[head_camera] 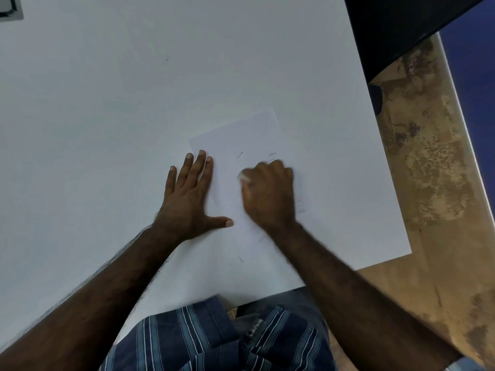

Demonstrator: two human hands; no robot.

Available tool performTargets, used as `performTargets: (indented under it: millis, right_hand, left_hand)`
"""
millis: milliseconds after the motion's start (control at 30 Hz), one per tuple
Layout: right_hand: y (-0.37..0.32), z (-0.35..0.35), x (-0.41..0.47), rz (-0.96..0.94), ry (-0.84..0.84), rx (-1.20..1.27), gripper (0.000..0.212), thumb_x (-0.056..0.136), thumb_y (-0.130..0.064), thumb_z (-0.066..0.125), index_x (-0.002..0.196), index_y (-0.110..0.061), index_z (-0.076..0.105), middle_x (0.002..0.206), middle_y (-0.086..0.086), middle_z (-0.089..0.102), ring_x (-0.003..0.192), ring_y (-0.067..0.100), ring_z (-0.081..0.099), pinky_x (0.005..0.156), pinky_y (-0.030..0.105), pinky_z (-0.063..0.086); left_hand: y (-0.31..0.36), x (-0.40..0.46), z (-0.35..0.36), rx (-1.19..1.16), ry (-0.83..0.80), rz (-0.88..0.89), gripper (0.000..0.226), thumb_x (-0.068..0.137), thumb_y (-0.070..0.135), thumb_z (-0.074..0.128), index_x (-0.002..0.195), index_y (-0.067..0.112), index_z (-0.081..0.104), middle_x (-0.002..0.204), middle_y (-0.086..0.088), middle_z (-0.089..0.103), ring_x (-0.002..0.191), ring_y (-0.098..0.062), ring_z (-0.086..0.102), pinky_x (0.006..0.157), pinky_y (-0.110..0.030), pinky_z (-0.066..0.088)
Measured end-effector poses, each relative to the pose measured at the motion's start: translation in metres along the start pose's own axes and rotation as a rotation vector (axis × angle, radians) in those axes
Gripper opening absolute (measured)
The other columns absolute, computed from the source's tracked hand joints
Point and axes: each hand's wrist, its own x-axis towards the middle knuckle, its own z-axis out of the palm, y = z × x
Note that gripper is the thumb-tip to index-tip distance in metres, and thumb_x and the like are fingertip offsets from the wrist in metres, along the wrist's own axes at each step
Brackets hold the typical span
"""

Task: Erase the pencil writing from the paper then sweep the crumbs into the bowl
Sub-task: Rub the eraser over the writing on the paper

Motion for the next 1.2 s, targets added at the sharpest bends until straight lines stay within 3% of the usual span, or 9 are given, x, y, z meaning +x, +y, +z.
performTargets:
  millis: [133,267,367,567,833,1033,1200]
  right_hand:
    - [0.017,-0.003,0.018,0.224,0.090,0.010,0.006,0.092,-0.022,0.066,0.090,-0.021,0.072,0.081,0.000,0.061,0.083,0.029,0.052,0.073,0.036,0.025]
    - [-0.023,0.002,-0.015,0.036,-0.076,0.157,0.012,0.096,-0.025,0.062,0.098,-0.020,0.073,0.090,0.002,0.066,0.089,0.029,0.056,0.078,0.043,0.041]
    - [-0.018,0.000,-0.023,-0.079,-0.124,0.168,0.015,0.096,-0.026,0.063,0.102,-0.019,0.074,0.093,0.002,0.069,0.090,0.028,0.057,0.078,0.044,0.043]
    - [0.035,-0.009,0.023,0.253,0.074,0.024,0.006,0.089,-0.024,0.066,0.090,-0.021,0.071,0.083,0.002,0.063,0.084,0.034,0.055,0.073,0.042,0.038]
    - [-0.029,0.001,-0.031,-0.151,-0.124,0.185,0.017,0.097,-0.026,0.059,0.101,-0.018,0.074,0.092,0.004,0.067,0.089,0.029,0.056,0.078,0.044,0.042]
    - [0.029,-0.001,0.011,0.133,0.057,0.048,0.005,0.089,-0.022,0.068,0.092,-0.021,0.072,0.084,-0.001,0.064,0.082,0.030,0.054,0.071,0.042,0.039]
    - [0.028,-0.001,0.008,0.126,0.039,0.071,0.006,0.093,-0.022,0.068,0.095,-0.019,0.072,0.089,-0.001,0.067,0.083,0.028,0.056,0.071,0.042,0.042]
  left_hand:
    - [0.000,-0.001,0.000,-0.005,0.001,0.004,0.142,0.063,0.094,0.059,0.162,0.023,-0.014,0.169,0.006,-0.024,0.153,-0.016,-0.027,0.125,-0.048,-0.013]
    - [-0.001,-0.001,-0.001,0.009,0.001,0.009,0.140,0.065,0.094,0.057,0.162,0.022,-0.014,0.169,0.005,-0.024,0.154,-0.017,-0.026,0.126,-0.051,-0.008]
    - [0.000,-0.001,-0.001,0.011,-0.009,0.011,0.140,0.065,0.093,0.057,0.162,0.023,-0.015,0.168,0.005,-0.025,0.153,-0.016,-0.028,0.126,-0.051,-0.008]
    - [0.000,0.000,-0.001,-0.006,0.002,0.005,0.142,0.062,0.095,0.057,0.162,0.023,-0.014,0.169,0.006,-0.023,0.154,-0.016,-0.027,0.125,-0.050,-0.011]
    - [0.000,0.000,-0.001,0.002,-0.004,0.012,0.135,0.064,0.097,0.041,0.162,0.023,-0.015,0.168,0.005,-0.025,0.153,-0.015,-0.027,0.126,-0.052,-0.007]
    - [0.001,-0.002,-0.001,0.011,-0.003,0.007,0.142,0.061,0.098,0.052,0.162,0.022,-0.013,0.169,0.006,-0.023,0.154,-0.017,-0.026,0.126,-0.050,-0.009]
    - [0.004,-0.002,-0.007,-0.004,0.007,0.021,0.138,0.066,0.094,0.054,0.163,0.019,-0.007,0.169,0.001,-0.022,0.153,-0.018,-0.028,0.126,-0.051,-0.009]
